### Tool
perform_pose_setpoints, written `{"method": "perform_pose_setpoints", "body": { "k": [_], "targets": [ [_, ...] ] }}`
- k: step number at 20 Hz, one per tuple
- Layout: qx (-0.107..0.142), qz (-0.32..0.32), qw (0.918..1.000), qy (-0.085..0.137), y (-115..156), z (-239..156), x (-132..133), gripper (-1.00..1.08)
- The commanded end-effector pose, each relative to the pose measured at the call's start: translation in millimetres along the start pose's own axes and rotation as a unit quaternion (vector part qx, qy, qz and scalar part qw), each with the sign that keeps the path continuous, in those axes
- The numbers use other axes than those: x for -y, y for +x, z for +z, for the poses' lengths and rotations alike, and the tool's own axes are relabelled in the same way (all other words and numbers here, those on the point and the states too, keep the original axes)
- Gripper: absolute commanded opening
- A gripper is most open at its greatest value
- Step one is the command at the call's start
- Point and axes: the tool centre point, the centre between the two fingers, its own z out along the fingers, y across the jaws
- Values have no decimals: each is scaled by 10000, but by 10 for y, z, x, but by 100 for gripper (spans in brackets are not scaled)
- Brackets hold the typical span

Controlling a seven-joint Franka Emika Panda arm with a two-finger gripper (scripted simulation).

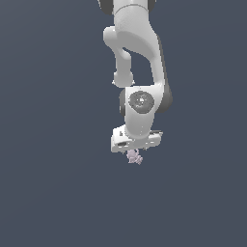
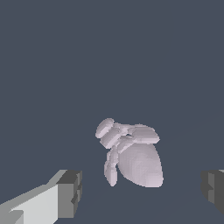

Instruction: Pick up the object and move it to a goal position.

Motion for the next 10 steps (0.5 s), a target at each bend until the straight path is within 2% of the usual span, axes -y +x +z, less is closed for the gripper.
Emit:
{"method": "perform_pose_setpoints", "body": {
  "k": [1,10],
  "targets": [
    [-8,-59,10000,-10,47,49,23,100],
    [-4,-80,10000,-11,59,132,33,100]
  ]
}}
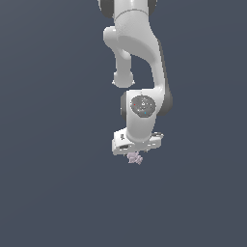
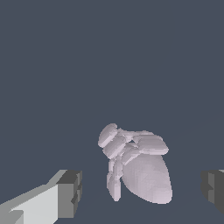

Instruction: Pick up the object and move it to a goal position.

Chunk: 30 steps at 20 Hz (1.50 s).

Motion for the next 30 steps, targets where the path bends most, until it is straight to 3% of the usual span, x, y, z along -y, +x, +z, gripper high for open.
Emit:
{"method": "perform_pose_setpoints", "body": {
  "k": [1,8,14,15,30],
  "targets": [
    [4,-2,10000,0,-3,65,1,100],
    [1,-8,10000,-2,-8,408,3,100],
    [0,-11,10000,-2,8,479,3,100],
    [0,-11,10000,-2,8,479,3,-100],
    [0,-11,10000,-2,-19,425,-44,-100]
  ]
}}
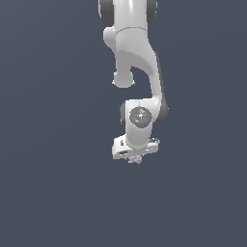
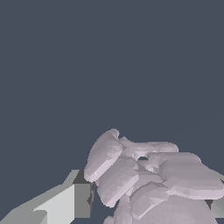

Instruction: Pick up the object and move it to a goal position.

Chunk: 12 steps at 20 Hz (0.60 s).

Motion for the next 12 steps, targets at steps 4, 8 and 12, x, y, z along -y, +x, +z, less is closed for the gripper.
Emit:
{"method": "perform_pose_setpoints", "body": {
  "k": [4,8,12],
  "targets": [
    [-5,4,10000,-2,-70,-150,-130,-100],
    [-5,4,10000,-2,-169,-352,-304,-100],
    [-5,4,10000,-2,-312,-643,-553,-100]
  ]
}}
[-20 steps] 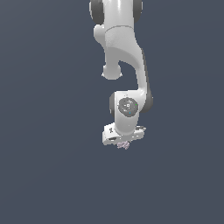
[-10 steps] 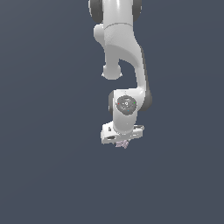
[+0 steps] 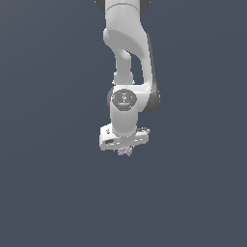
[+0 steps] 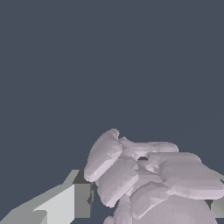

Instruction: Pick up the object and move it to a goal position.

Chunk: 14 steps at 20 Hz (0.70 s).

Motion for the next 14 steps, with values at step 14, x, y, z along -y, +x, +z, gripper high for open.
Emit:
{"method": "perform_pose_setpoints", "body": {
  "k": [14],
  "targets": [
    [-9,6,10000,4,-601,-1314,-1126,-100]
  ]
}}
